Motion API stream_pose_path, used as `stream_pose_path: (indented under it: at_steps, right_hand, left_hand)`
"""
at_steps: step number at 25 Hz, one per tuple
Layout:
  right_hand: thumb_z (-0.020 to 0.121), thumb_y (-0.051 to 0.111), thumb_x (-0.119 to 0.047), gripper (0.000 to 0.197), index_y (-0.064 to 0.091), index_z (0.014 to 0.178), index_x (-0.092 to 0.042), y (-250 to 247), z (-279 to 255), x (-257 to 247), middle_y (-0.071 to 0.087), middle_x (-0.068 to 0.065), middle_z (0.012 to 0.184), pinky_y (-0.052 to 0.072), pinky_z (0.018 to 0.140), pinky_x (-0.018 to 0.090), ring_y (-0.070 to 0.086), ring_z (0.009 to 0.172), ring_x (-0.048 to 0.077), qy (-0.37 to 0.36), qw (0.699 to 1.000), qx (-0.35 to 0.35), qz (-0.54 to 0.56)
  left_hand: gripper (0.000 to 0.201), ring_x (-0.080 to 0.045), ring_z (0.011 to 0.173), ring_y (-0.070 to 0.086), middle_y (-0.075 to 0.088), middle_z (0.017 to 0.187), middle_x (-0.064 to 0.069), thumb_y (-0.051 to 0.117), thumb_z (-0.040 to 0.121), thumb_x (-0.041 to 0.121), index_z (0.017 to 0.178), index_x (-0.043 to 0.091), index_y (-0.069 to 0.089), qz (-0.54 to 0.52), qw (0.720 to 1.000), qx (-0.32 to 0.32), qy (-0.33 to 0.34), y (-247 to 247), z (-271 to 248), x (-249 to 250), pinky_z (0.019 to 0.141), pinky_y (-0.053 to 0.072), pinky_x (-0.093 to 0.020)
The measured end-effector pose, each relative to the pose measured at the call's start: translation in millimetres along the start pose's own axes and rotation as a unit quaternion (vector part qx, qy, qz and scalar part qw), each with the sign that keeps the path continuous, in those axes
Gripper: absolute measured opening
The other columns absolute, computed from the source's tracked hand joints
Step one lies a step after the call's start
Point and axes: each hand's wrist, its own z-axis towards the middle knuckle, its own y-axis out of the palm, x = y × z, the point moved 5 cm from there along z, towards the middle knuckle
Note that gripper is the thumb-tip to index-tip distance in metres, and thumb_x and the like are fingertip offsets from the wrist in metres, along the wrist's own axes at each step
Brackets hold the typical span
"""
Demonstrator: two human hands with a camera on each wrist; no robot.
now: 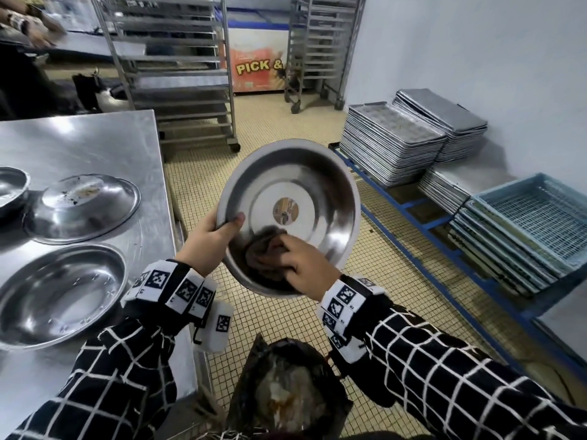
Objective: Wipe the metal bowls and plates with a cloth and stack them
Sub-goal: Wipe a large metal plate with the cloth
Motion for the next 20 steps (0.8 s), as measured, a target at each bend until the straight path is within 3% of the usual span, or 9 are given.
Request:
stream_pose_path:
  at_steps: [2, 4, 5, 8, 10, 13, 16, 18, 20]
  right_hand:
    - [0.083, 0.057, 0.000, 0.027, 0.071, 0.106, -0.001, 3.9, -13.5, 12.0, 0.056, 0.016, 0.119, 0.044, 0.100, 0.040, 0.055, 0.108, 0.030, 0.031, 0.996, -0.081, 0.009]
    - [0.087, 0.058, -0.002, 0.026, 0.069, 0.111, -0.005, -7.7, -21.7, 23.0, 0.056, 0.012, 0.116, 0.048, 0.093, 0.038, 0.056, 0.102, 0.024, 0.050, 0.993, -0.102, 0.003]
    - [0.089, 0.057, -0.003, 0.027, 0.069, 0.113, -0.008, -20.3, -22.5, 27.4, 0.055, 0.009, 0.114, 0.049, 0.089, 0.032, 0.056, 0.097, 0.020, 0.074, 0.995, -0.071, 0.000]
    - [0.089, 0.057, -0.003, 0.032, 0.066, 0.118, -0.013, -74.5, -19.7, 41.3, 0.054, 0.005, 0.113, 0.039, 0.089, 0.009, 0.050, 0.095, 0.011, 0.127, 0.973, 0.188, -0.047]
    - [0.090, 0.057, -0.004, 0.031, 0.065, 0.120, -0.008, -87.5, -15.2, 44.6, 0.054, 0.010, 0.122, 0.027, 0.097, 0.003, 0.050, 0.107, 0.017, 0.135, 0.955, 0.250, -0.085]
    - [0.089, 0.052, 0.001, 0.039, 0.060, 0.126, -0.009, -59.9, -9.9, 37.0, 0.050, 0.014, 0.137, 0.024, 0.108, 0.022, 0.044, 0.126, 0.028, 0.148, 0.971, 0.166, -0.084]
    - [0.089, 0.048, 0.005, 0.045, 0.058, 0.128, -0.013, -34.7, -19.7, 8.2, 0.053, 0.006, 0.138, 0.028, 0.112, 0.030, 0.045, 0.129, 0.024, 0.144, 0.980, 0.132, -0.031]
    - [0.089, 0.048, 0.003, 0.041, 0.061, 0.124, -0.012, -26.4, -24.7, -6.8, 0.061, 0.008, 0.128, 0.041, 0.105, 0.032, 0.056, 0.118, 0.025, 0.143, 0.988, 0.064, 0.001]
    - [0.093, 0.047, -0.005, 0.035, 0.063, 0.122, -0.016, -27.7, -30.8, -10.4, 0.066, 0.008, 0.118, 0.049, 0.089, 0.028, 0.063, 0.102, 0.024, 0.174, 0.985, -0.004, 0.015]
  left_hand:
    - [0.014, 0.002, 0.054, 0.063, 0.065, 0.072, 0.009, 0.052, 0.096, 0.015, 0.088, 0.027, 0.057, -0.005, 1.000, 0.010, -0.006, -5.5, 0.2, -0.1, 0.048, 0.047, -0.013]
    - [0.016, 0.001, 0.055, 0.063, 0.066, 0.067, 0.012, 0.052, 0.096, 0.016, 0.089, 0.030, 0.057, 0.012, 1.000, 0.011, -0.006, -6.2, -1.5, -2.2, 0.049, 0.047, -0.014]
    - [0.019, 0.000, 0.059, 0.063, 0.066, 0.068, 0.012, 0.051, 0.096, 0.015, 0.089, 0.032, 0.056, 0.023, 1.000, 0.014, -0.002, -5.7, -2.6, -2.8, 0.052, 0.048, -0.016]
    - [0.019, -0.002, 0.067, 0.062, 0.064, 0.077, 0.010, 0.051, 0.096, 0.015, 0.088, 0.032, 0.055, 0.022, 0.999, 0.022, 0.007, -0.5, -5.5, -2.3, 0.060, 0.048, -0.020]
    - [0.017, -0.007, 0.069, 0.064, 0.065, 0.078, 0.008, 0.051, 0.096, 0.018, 0.087, 0.032, 0.055, 0.019, 1.000, 0.019, 0.012, 4.9, -7.1, 1.4, 0.064, 0.052, -0.025]
    - [0.013, -0.009, 0.082, 0.065, 0.066, 0.088, 0.009, 0.052, 0.096, 0.021, 0.095, 0.034, 0.055, -0.009, 1.000, 0.021, 0.021, 12.4, -6.9, 5.6, 0.075, 0.053, -0.027]
    - [0.016, 0.009, 0.078, 0.059, 0.061, 0.093, 0.015, 0.050, 0.097, 0.021, 0.111, 0.028, 0.051, -0.022, 0.998, 0.040, 0.033, 17.3, -6.3, 8.6, 0.065, 0.047, -0.006]
    - [0.021, 0.013, 0.076, 0.057, 0.058, 0.092, 0.017, 0.049, 0.097, 0.020, 0.117, 0.026, 0.048, -0.002, 0.998, 0.049, 0.050, 20.6, -7.9, 6.9, 0.060, 0.042, 0.000]
    - [0.030, 0.007, 0.083, 0.055, 0.056, 0.095, 0.017, 0.049, 0.098, 0.023, 0.127, 0.025, 0.046, 0.016, 0.997, 0.059, 0.055, 22.8, -9.9, 3.5, 0.063, 0.042, -0.003]
